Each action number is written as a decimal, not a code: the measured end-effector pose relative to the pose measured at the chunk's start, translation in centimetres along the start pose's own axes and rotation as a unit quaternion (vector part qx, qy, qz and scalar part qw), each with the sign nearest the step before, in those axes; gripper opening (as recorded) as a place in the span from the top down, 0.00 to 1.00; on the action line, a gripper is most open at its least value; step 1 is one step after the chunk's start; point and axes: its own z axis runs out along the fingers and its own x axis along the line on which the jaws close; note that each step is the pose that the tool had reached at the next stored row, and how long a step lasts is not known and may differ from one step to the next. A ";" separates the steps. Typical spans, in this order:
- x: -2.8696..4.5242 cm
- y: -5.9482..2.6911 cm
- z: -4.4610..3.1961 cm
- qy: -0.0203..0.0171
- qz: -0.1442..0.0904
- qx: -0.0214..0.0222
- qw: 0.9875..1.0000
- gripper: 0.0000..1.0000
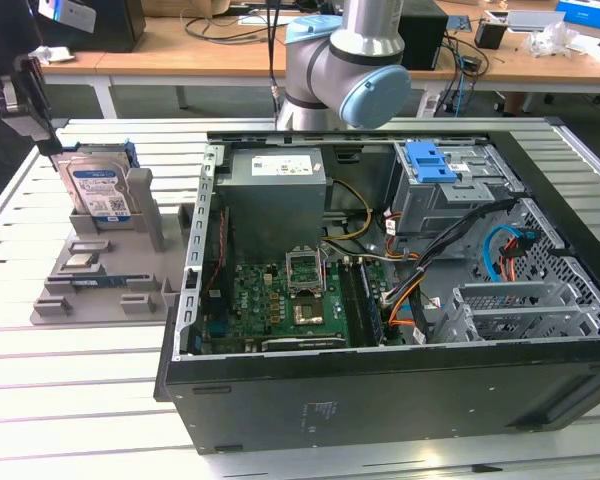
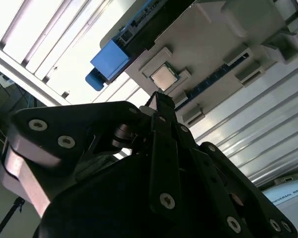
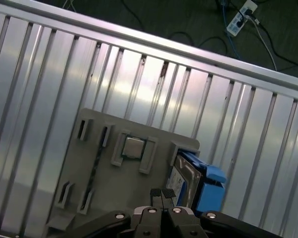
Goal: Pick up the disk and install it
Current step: 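Pick up the disk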
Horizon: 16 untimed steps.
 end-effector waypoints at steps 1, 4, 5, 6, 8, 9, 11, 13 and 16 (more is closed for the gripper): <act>0.00 0.00 0.00 0.000 0.003 0.000 1.000 0.90; 0.00 0.00 0.00 0.000 0.018 0.000 1.000 0.90; 0.00 0.00 0.00 0.000 0.022 0.000 1.000 0.90; 0.00 0.00 0.00 0.000 0.026 0.000 1.000 0.90; 0.00 0.00 0.00 0.000 0.036 0.001 0.999 0.90; 0.00 0.00 0.00 0.000 0.047 0.001 0.999 0.90; 0.01 0.00 0.00 0.000 0.069 0.001 0.998 0.90; 0.00 0.00 0.00 0.000 0.085 0.001 0.996 0.90; 0.00 0.00 0.01 -0.001 0.130 0.002 0.992 0.90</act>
